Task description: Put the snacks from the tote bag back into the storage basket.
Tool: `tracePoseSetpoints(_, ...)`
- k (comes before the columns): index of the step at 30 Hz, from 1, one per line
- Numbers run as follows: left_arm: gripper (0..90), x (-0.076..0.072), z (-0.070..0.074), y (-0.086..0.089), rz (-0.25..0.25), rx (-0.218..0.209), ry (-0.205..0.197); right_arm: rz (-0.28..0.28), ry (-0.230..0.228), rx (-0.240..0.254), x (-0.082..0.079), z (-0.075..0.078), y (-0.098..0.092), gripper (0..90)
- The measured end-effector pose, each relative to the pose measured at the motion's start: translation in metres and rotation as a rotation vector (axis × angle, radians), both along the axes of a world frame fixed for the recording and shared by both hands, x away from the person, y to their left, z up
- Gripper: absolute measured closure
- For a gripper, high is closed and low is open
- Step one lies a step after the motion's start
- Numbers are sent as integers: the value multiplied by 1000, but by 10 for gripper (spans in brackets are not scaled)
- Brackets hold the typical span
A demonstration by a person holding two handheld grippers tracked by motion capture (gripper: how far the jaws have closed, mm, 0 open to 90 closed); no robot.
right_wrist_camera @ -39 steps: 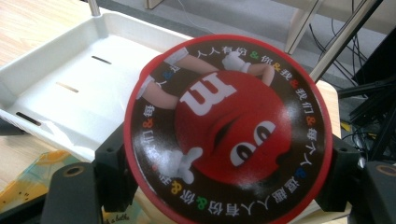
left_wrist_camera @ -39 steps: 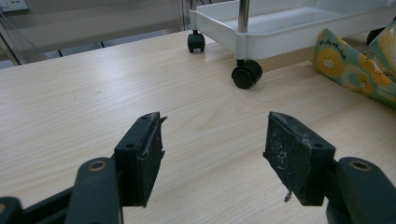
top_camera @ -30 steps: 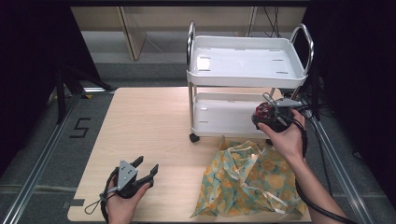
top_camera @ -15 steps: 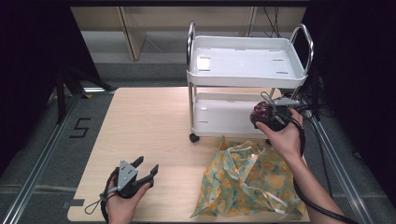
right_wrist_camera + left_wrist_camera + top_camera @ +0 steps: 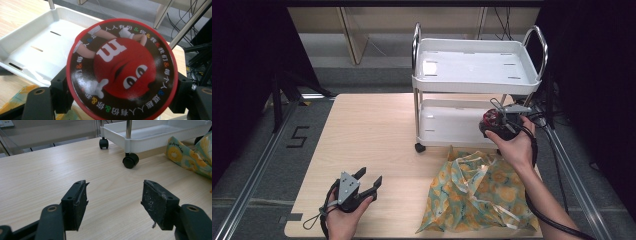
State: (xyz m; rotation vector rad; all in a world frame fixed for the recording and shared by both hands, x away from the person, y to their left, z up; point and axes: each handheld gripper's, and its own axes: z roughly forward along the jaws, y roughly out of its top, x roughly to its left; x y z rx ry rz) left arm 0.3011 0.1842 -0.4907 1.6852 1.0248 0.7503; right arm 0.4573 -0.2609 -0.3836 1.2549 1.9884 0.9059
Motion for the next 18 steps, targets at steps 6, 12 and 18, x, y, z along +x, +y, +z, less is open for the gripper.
tracePoseSetpoints(6,363,0,0,-1,-7,-5,-3,-19,14,17,1,-1,1,265)
tracePoseSetpoints(12,364,0,1,0,0,-3,0,-24,26,25,1,-2,3,265)
tracePoseSetpoints(18,363,-1,1,-1,-1,-11,2,-30,28,38,3,-4,4,265)
